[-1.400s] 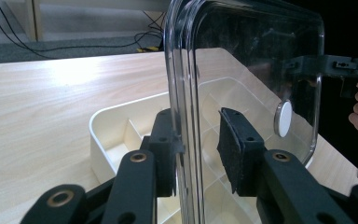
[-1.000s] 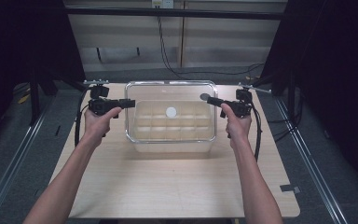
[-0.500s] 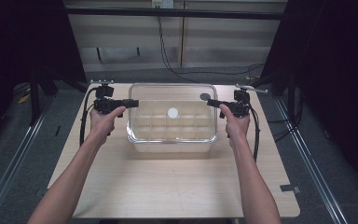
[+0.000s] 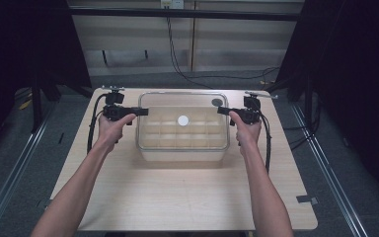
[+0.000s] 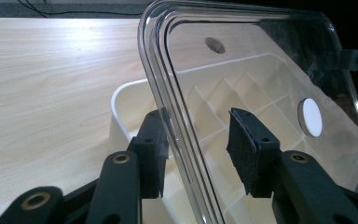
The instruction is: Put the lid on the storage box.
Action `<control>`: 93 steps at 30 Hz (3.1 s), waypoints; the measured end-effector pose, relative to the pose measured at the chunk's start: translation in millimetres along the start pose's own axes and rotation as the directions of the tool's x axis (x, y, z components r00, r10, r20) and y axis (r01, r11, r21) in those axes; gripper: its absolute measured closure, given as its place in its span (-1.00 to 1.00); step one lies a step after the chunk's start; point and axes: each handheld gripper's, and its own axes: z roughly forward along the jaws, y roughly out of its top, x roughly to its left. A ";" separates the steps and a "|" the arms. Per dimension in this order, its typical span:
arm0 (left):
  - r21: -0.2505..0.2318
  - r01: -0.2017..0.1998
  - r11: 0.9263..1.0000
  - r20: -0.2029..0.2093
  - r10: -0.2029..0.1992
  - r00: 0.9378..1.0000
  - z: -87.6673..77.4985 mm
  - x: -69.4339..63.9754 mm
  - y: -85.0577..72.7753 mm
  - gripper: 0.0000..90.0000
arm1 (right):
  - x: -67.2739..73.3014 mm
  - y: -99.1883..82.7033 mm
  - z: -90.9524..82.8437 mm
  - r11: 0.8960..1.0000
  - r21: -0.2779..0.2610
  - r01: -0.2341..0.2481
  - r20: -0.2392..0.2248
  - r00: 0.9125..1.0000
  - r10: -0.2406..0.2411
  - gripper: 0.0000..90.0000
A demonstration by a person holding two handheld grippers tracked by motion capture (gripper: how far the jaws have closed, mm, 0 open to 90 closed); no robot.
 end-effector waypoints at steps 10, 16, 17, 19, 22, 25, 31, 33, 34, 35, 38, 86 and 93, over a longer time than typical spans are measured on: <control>0.031 0.020 0.999 0.004 -0.021 1.000 11.2 10.0 -4.5 0.23 | -4.3 -3.3 11.9 0.999 0.031 -0.004 0.038 0.999 0.003 0.24; 0.040 0.032 0.999 0.008 -0.032 0.999 15.7 13.6 -8.8 0.20 | -5.1 -5.5 17.7 0.999 0.048 0.002 0.061 0.998 -0.005 0.19; 0.045 0.028 0.999 0.009 -0.028 1.000 16.2 14.0 -9.1 0.20 | -4.9 -5.7 18.2 0.999 0.049 0.006 0.068 0.998 -0.010 0.17; 0.047 0.034 0.998 0.007 -0.034 0.999 17.8 14.9 -9.7 0.19 | -4.9 -5.5 19.2 0.998 0.059 0.014 0.076 0.997 -0.019 0.17; 0.059 0.027 0.998 0.012 -0.028 1.000 19.0 17.1 -10.6 0.18 | -5.0 -6.0 20.8 0.998 0.068 0.017 0.086 0.996 -0.023 0.15; 0.068 0.026 0.997 0.001 -0.026 1.000 21.2 17.9 -11.9 0.16 | -3.6 -5.9 21.3 0.996 0.077 0.035 0.104 0.994 -0.043 0.13; 0.091 0.006 0.996 -0.030 -0.004 1.000 24.1 16.9 -14.7 0.14 | -3.4 -10.0 26.4 0.995 0.087 0.046 0.141 0.988 -0.058 0.07; 0.096 0.010 0.995 -0.028 -0.008 1.000 24.7 16.9 -15.9 0.12 | -3.7 -10.9 27.6 0.994 0.094 0.046 0.149 0.987 -0.060 0.06; 0.088 0.020 0.996 -0.020 -0.018 1.000 24.9 19.0 -18.6 0.12 | -3.8 -12.6 29.2 0.994 0.102 0.049 0.165 0.984 -0.066 0.05; 0.084 0.029 0.996 -0.016 -0.028 0.999 25.7 19.6 -19.8 0.12 | -4.0 -13.2 29.7 0.994 0.100 0.049 0.166 0.984 -0.065 0.04; 0.089 0.025 0.996 -0.009 -0.025 1.000 26.4 21.4 -21.0 0.12 | -5.6 -15.0 31.0 0.994 0.105 0.039 0.168 0.984 -0.056 0.04; -0.005 -0.167 0.986 -0.106 0.165 0.980 -62.2 -27.2 -83.2 -0.31 | 35.3 -60.6 -74.4 0.973 0.011 0.232 0.005 0.973 -0.232 -0.22; 0.049 -0.160 0.986 -0.145 0.165 0.976 -78.0 -28.9 -107.6 -0.30 | 42.5 -77.8 -95.9 0.962 -0.001 0.273 -0.004 0.962 -0.273 -0.24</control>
